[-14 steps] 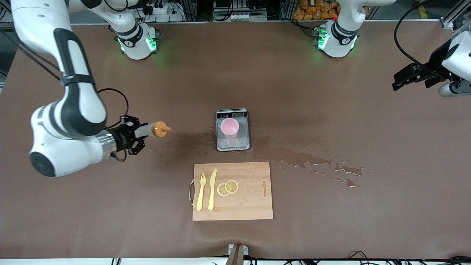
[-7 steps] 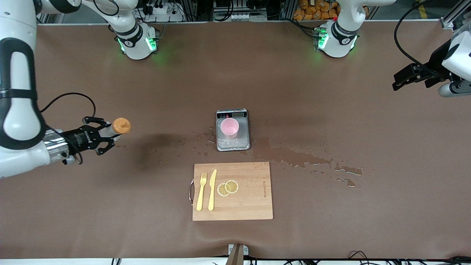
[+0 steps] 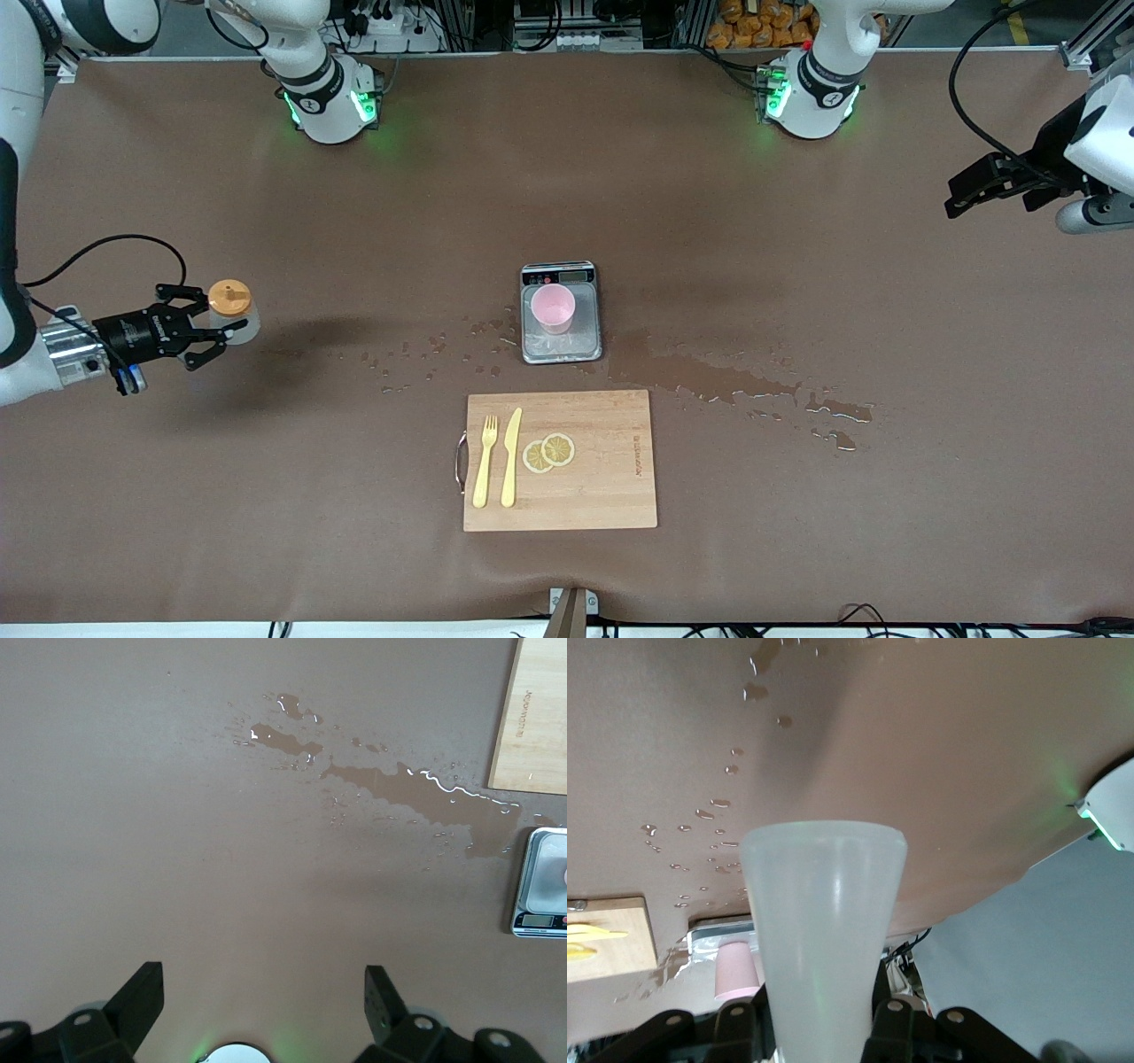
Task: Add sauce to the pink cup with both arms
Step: 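Carry the bottle back and lower it onto the table with the right gripper, then open the right gripper and release the sauce bottle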
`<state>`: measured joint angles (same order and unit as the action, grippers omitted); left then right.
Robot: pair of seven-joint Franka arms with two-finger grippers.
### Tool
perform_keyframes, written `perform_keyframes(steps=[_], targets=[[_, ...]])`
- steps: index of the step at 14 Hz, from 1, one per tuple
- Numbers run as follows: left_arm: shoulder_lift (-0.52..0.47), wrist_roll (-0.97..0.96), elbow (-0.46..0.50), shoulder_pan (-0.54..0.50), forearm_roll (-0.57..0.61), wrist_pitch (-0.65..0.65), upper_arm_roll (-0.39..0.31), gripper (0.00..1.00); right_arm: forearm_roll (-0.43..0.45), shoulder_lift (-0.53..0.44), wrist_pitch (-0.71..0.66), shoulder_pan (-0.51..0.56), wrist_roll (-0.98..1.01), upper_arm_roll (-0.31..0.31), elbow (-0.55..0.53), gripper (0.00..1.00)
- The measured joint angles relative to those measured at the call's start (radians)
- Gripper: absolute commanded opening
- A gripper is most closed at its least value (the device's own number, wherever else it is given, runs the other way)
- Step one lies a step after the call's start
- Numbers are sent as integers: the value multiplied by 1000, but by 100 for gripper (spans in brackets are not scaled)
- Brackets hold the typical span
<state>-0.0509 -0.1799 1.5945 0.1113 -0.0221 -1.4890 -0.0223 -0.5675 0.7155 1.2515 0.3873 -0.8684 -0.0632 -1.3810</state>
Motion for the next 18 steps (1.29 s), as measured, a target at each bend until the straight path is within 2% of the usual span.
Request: perform_keyframes(steps=[8,11,16,18], targets=[[0,0,0,0,0,0,0,100,-69,185,-11,157,248,1,-4,23],[0,0,0,0,0,0,0,100,-122,253,-38,200,278,1,-4,23],[0,0,0,0,0,0,0,100,-135,287,-48,213,332,0,-4,26],[0,0,-1,0,0,0,0,100,-135,287,-49,213,335,0,-4,33]])
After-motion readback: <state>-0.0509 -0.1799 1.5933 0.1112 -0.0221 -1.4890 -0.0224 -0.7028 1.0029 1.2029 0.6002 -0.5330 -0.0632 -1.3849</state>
